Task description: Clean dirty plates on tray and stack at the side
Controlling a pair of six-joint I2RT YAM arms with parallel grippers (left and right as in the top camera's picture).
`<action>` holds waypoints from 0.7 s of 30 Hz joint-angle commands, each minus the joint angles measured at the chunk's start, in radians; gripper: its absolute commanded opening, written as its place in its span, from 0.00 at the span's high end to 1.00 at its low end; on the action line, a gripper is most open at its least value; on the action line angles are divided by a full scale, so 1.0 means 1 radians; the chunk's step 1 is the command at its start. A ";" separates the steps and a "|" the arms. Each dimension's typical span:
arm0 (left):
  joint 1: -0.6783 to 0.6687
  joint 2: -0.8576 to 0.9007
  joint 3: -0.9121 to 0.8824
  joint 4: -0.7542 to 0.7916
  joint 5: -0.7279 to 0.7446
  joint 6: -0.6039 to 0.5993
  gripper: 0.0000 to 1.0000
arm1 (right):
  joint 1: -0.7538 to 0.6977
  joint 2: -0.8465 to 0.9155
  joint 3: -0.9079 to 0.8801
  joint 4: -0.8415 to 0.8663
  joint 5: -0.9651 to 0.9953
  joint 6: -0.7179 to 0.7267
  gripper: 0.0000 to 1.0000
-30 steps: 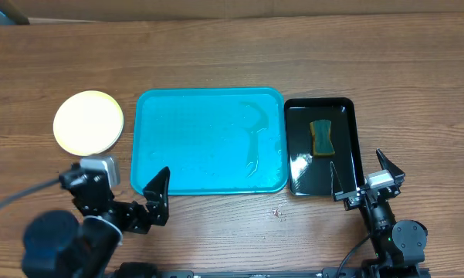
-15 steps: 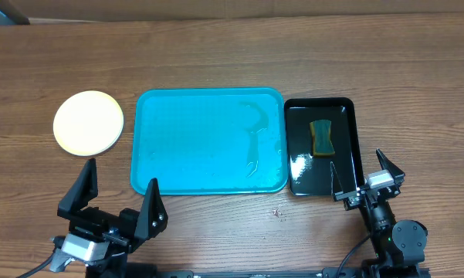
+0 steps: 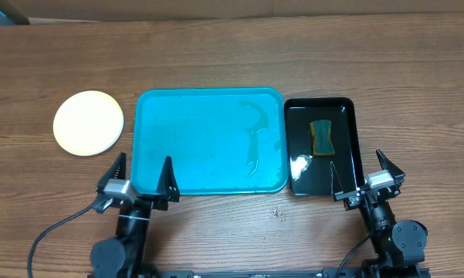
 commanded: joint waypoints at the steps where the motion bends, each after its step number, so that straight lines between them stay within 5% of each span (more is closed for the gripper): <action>1: 0.011 -0.008 -0.041 -0.052 -0.024 -0.006 0.00 | 0.004 -0.007 -0.010 0.003 0.010 0.000 0.00; 9: 0.011 -0.008 -0.103 -0.116 -0.025 -0.003 0.00 | 0.004 -0.007 -0.010 0.003 0.010 0.000 0.00; 21: 0.011 -0.009 -0.103 -0.115 -0.047 0.254 0.00 | 0.004 -0.007 -0.010 0.003 0.010 0.000 0.00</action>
